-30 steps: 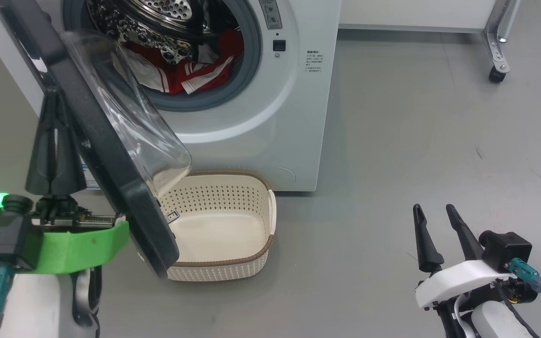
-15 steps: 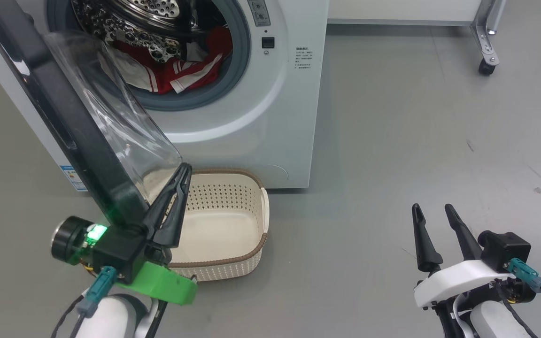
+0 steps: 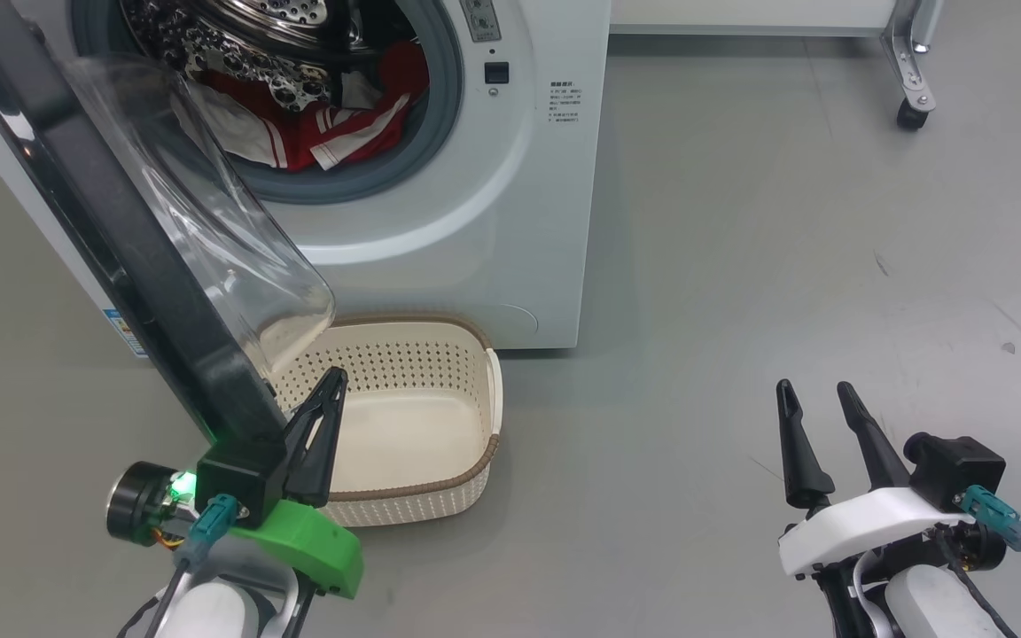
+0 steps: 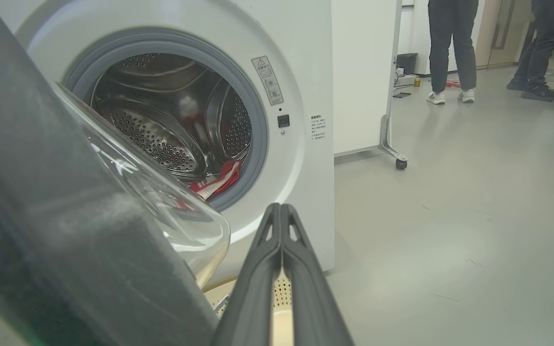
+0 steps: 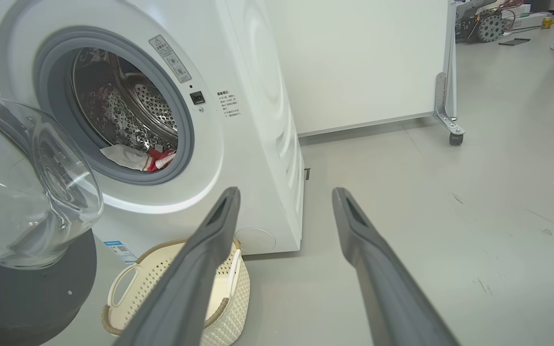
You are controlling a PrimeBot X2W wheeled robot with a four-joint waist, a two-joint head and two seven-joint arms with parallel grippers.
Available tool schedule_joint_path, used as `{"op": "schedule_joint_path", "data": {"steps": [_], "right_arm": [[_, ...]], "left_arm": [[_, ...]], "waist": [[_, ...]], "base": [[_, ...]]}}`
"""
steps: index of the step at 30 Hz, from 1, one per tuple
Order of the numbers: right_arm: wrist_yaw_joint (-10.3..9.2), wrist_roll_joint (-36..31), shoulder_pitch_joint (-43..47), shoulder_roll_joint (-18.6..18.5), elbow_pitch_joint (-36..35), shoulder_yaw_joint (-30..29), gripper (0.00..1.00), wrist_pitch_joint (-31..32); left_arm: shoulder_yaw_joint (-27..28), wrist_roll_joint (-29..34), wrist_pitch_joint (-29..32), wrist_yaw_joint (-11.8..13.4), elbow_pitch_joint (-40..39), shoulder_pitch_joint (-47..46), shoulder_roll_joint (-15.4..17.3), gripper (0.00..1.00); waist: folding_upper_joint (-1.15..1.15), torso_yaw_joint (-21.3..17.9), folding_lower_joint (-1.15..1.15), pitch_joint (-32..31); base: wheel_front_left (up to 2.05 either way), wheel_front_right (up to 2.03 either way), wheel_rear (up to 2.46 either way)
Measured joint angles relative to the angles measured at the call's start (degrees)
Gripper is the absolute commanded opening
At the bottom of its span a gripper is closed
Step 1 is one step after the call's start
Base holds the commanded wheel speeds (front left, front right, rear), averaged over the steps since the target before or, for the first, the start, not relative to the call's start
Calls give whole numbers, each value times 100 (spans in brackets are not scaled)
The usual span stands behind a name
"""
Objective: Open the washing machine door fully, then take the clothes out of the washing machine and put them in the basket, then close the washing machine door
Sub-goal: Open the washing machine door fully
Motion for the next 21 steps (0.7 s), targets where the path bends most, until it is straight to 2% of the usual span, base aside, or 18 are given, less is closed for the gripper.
{"op": "schedule_joint_path", "data": {"steps": [7, 21], "right_arm": [[46, -30, 0, 26, 52, -52, 100, 0], [103, -102, -2, 66, 102, -203, 100, -1]], "left_arm": [[167, -59, 126, 214, 344, 4, -36, 0], [235, -140, 14, 285, 624, -52, -70, 0]], "waist": [[0, -24, 0, 67], [0, 2, 0, 109]], "base": [[0, 0, 0], [0, 0, 0]]}}
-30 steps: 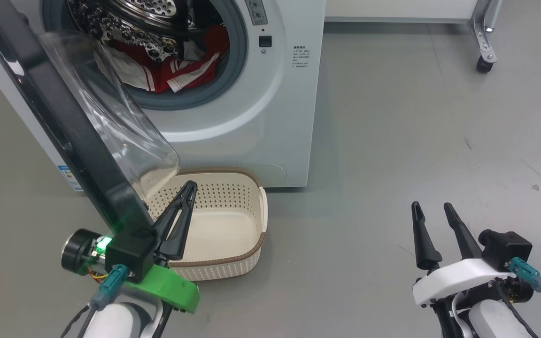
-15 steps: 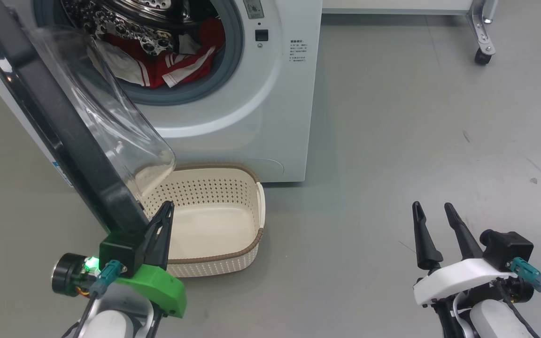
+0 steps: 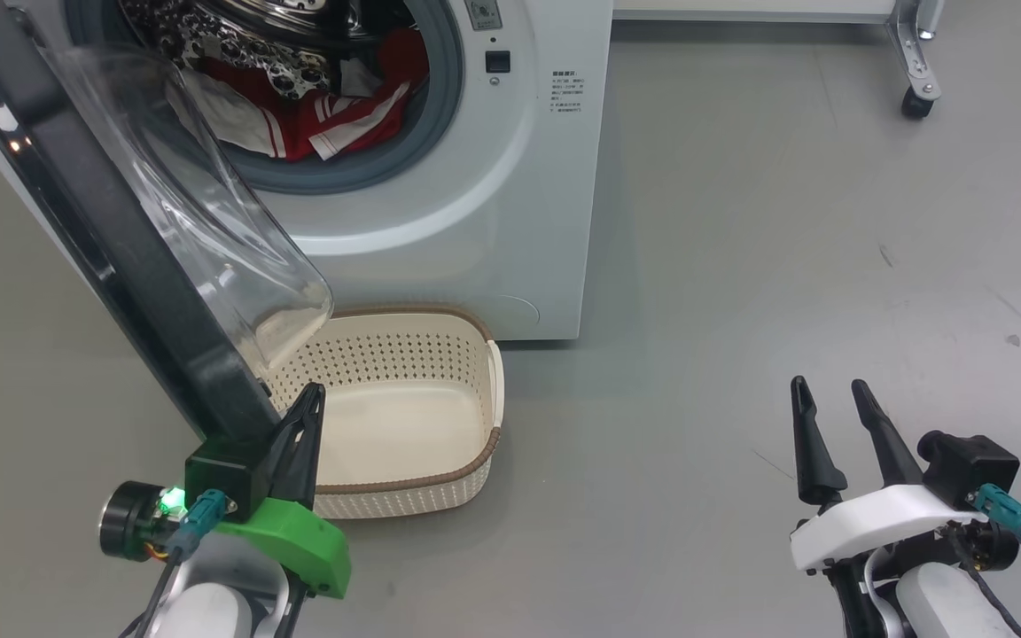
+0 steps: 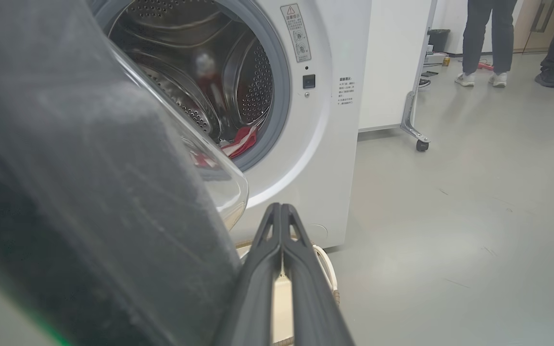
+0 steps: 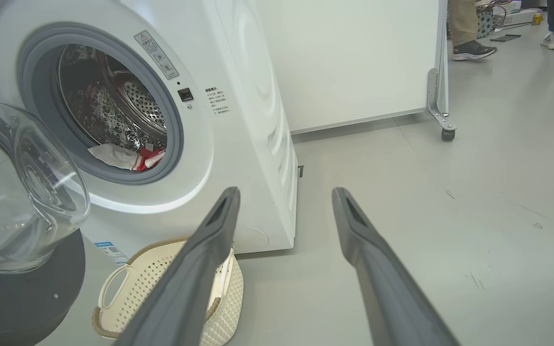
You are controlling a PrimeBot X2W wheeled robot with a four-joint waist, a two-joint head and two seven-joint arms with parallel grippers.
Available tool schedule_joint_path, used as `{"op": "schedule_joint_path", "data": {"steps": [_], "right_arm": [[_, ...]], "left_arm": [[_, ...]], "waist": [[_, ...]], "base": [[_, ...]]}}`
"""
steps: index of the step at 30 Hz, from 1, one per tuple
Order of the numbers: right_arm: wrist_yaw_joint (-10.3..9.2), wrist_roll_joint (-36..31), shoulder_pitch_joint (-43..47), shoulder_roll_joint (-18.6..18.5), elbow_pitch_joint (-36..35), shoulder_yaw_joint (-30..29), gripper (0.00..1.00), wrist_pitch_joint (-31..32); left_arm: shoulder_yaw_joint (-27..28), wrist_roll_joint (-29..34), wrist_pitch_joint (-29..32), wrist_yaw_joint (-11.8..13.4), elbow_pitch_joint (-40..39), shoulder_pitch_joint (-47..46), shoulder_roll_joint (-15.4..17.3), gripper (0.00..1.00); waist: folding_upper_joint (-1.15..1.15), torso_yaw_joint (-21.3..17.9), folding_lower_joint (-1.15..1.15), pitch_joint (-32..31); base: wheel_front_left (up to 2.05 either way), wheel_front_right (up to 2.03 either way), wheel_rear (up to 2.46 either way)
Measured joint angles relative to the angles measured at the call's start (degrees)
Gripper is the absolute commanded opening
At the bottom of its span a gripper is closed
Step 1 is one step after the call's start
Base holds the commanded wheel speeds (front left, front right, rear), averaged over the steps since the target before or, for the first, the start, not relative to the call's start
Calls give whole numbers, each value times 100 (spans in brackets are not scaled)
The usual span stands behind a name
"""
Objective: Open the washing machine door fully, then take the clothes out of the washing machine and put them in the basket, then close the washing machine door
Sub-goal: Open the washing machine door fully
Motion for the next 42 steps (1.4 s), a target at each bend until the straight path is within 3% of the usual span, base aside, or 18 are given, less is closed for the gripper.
{"op": "schedule_joint_path", "data": {"steps": [20, 33, 42], "right_arm": [[114, -85, 112, 81, 94, -121, 100, -12], [166, -143, 134, 109, 131, -100, 100, -12], [238, -242, 128, 125, 151, 25, 100, -12]], "left_arm": [[-110, -190, -299, 100, 315, -93, -80, 0], [123, -348, -454, 250, 409, -87, -80, 0], [483, -532, -559, 354, 403, -79, -76, 0]], "waist": [[0, 785, 0, -98], [0, 1313, 0, -139], [0, 1437, 0, 47]], "base": [[0, 0, 0], [0, 0, 0], [0, 0, 0]]}}
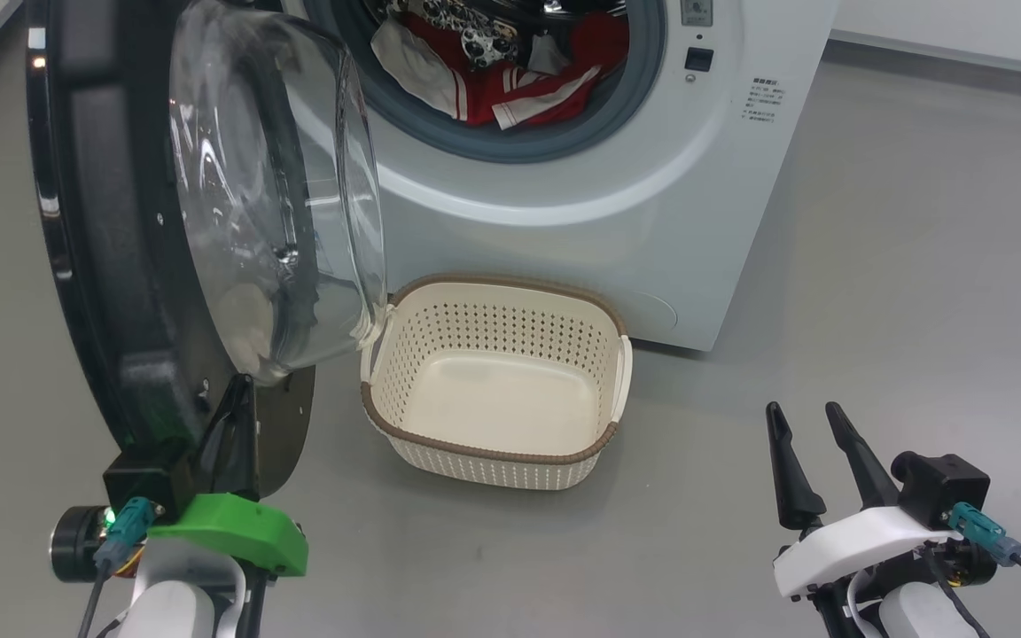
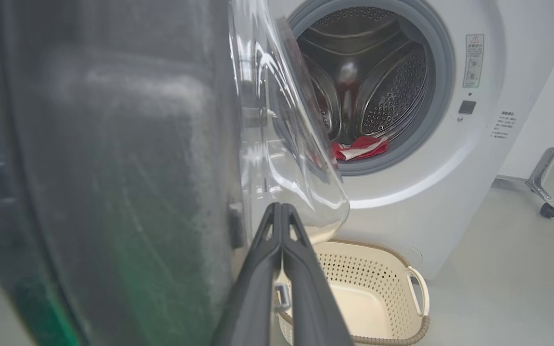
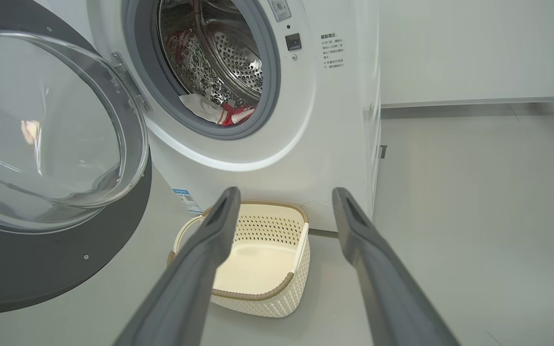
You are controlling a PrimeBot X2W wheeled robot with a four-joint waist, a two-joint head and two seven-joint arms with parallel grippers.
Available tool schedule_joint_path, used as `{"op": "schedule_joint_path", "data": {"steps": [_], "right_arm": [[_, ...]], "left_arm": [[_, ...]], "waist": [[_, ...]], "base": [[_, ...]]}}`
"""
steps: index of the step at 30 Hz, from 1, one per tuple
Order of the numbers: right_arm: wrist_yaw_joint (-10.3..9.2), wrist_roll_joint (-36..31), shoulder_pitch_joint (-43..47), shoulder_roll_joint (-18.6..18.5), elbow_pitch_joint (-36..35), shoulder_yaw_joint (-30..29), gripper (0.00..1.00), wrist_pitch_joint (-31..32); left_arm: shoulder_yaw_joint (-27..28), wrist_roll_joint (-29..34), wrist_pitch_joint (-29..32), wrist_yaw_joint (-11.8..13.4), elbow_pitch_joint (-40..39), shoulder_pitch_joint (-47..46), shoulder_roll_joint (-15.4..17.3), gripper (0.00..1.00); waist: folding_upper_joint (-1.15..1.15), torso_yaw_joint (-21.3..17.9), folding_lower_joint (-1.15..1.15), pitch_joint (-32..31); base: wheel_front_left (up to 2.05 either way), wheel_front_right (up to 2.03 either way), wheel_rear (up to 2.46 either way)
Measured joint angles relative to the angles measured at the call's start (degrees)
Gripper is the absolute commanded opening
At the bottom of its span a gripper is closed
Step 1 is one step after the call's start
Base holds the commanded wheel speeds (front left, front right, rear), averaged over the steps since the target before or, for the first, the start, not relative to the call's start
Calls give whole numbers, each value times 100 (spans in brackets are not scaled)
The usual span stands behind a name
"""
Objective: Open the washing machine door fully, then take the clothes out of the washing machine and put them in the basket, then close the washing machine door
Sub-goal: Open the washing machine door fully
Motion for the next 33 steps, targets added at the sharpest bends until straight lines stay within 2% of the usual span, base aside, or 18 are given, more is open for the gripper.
{"op": "schedule_joint_path", "data": {"steps": [15, 25, 33], "right_arm": [[3, -51, -200, -133, -21, -116, 100, 0], [-96, -51, -396, -231, -133, -371, 100, 0], [-96, -166, -531, -375, -271, -291, 100, 59]], "left_arm": [[716, -248, -265, 176, -8, -9, 67, 0], [1256, -520, -379, 226, -7, -33, 124, 0], [1773, -686, -442, 270, -7, -327, 335, 0]], "waist": [[0, 84, 0, 587], [0, 210, 0, 902], [0, 250, 0, 1246]], "base": [[0, 0, 0], [0, 0, 0], [0, 0, 0]]}}
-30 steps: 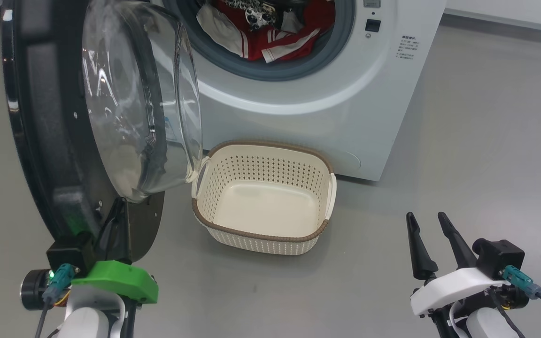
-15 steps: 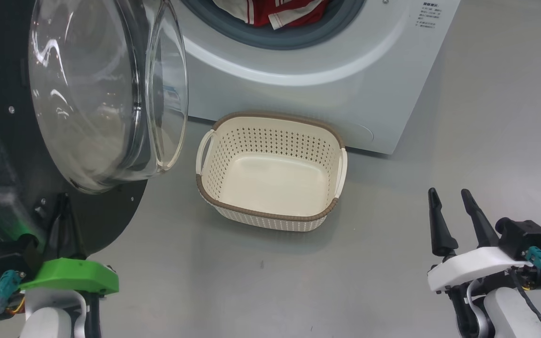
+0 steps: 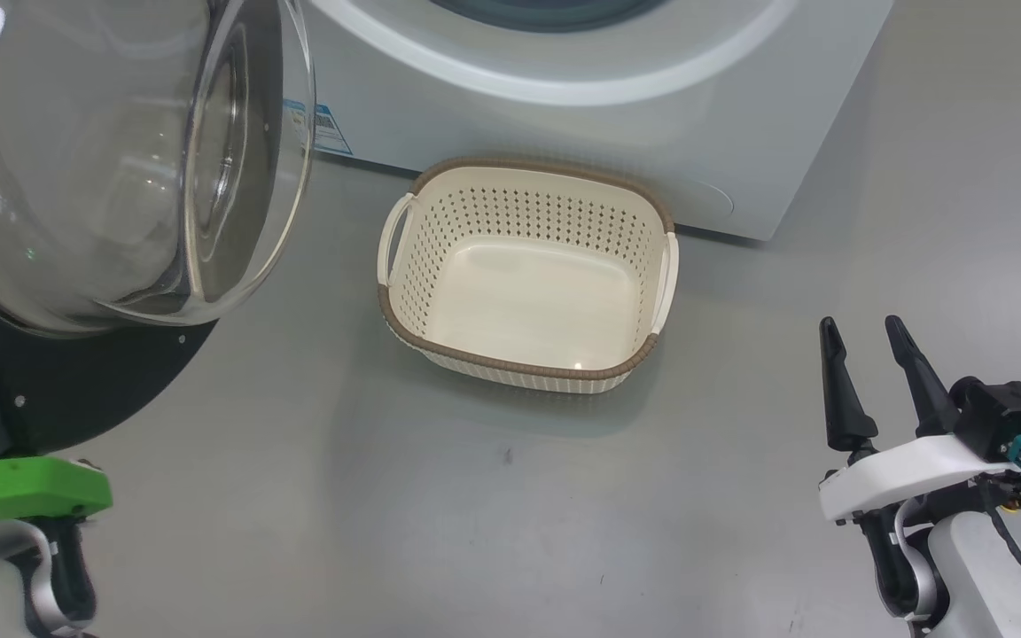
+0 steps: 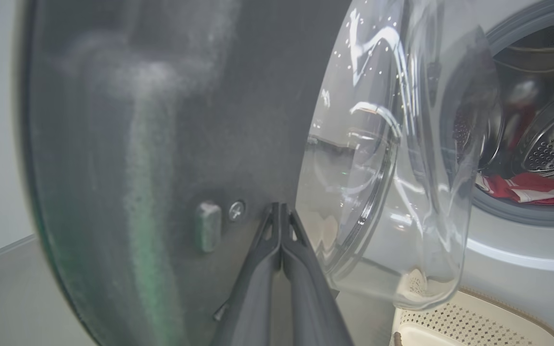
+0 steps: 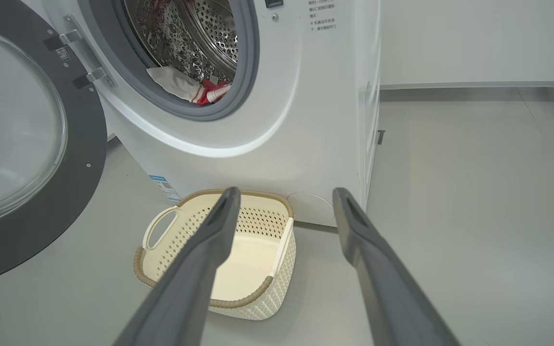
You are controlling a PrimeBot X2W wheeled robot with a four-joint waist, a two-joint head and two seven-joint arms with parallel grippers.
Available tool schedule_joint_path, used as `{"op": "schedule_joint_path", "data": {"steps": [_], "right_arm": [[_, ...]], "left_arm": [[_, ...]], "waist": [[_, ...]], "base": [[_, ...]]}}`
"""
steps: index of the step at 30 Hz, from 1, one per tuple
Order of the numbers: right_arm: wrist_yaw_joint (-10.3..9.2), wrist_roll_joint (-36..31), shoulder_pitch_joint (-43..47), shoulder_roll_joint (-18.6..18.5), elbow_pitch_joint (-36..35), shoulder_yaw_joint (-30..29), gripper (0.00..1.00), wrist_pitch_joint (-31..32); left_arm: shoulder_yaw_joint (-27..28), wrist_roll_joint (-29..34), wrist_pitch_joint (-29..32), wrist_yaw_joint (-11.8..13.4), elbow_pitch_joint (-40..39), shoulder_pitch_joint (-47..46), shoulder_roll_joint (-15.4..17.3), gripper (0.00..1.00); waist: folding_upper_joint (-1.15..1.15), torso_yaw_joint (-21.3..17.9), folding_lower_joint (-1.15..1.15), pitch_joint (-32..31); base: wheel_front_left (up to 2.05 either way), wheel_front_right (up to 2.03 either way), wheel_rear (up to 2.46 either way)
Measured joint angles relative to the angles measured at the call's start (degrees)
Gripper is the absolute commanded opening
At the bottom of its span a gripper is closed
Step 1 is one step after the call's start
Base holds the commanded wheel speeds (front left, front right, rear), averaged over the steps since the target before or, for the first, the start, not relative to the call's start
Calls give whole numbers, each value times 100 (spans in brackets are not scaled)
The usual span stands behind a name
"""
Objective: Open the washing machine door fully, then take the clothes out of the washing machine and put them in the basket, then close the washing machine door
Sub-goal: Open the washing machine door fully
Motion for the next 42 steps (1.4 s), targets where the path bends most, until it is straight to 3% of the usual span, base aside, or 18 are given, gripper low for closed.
{"op": "schedule_joint_path", "data": {"steps": [19, 32, 42], "right_arm": [[-104, -188, -125, -354, -442, -29, 100, 293], [-153, -235, -125, -568, -700, -130, 100, 403], [-153, -235, -126, -582, -793, -130, 100, 454]], "left_arm": [[905, -438, -58, 25, 476, -724, 632, 0], [1024, -454, -54, -79, 1191, -1227, 1182, 0], [1096, -454, -58, -136, 1636, -1501, 1395, 0]], "waist": [[0, -33, 0, 861], [0, 18, 0, 1341], [0, 29, 0, 1408]], "base": [[0, 0, 0], [0, 0, 0], [0, 0, 0]]}}
